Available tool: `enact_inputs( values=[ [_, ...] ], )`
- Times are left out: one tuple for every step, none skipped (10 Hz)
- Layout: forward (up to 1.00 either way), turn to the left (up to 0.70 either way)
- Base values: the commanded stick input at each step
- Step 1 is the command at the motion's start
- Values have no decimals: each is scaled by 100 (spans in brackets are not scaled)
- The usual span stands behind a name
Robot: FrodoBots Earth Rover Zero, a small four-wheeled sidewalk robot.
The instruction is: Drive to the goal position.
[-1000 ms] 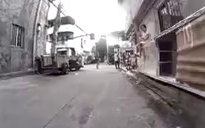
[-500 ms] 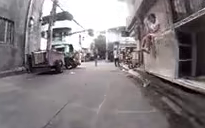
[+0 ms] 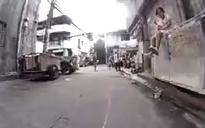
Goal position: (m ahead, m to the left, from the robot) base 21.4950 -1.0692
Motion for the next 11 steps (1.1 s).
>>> enact_inputs(
  values=[
    [100,0],
    [100,0],
    [100,0],
    [100,0],
    [100,0],
    [100,0],
    [100,0],
    [100,0],
    [100,0],
    [100,0],
    [100,0]
  ],
)
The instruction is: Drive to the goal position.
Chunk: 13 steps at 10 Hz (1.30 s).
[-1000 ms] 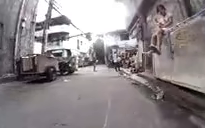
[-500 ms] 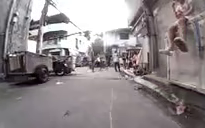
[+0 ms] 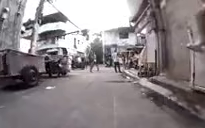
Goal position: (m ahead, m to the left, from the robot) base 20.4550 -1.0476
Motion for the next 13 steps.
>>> enact_inputs(
  values=[
    [100,0],
    [100,0],
    [100,0],
    [100,0],
    [100,0],
    [100,0],
    [100,0],
    [100,0],
    [100,0],
    [100,0],
    [100,0],
    [100,0],
    [100,0]
  ],
)
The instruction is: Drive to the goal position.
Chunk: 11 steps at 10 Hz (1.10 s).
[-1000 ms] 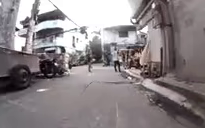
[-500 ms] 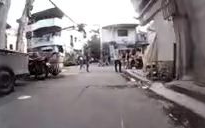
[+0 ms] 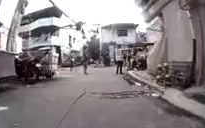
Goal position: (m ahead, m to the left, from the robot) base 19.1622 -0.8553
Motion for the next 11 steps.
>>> enact_inputs(
  values=[
    [100,0],
    [100,0],
    [100,0],
    [100,0],
    [100,0],
    [100,0],
    [100,0],
    [100,0],
    [100,0],
    [100,0],
    [100,0]
  ],
)
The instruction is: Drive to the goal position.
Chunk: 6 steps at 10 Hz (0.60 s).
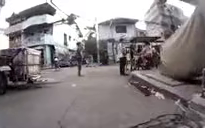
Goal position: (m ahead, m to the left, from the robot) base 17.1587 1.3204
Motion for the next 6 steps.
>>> enact_inputs(
  values=[
    [100,0],
    [100,0],
    [100,0],
    [100,0],
    [100,0],
    [100,0]
  ],
)
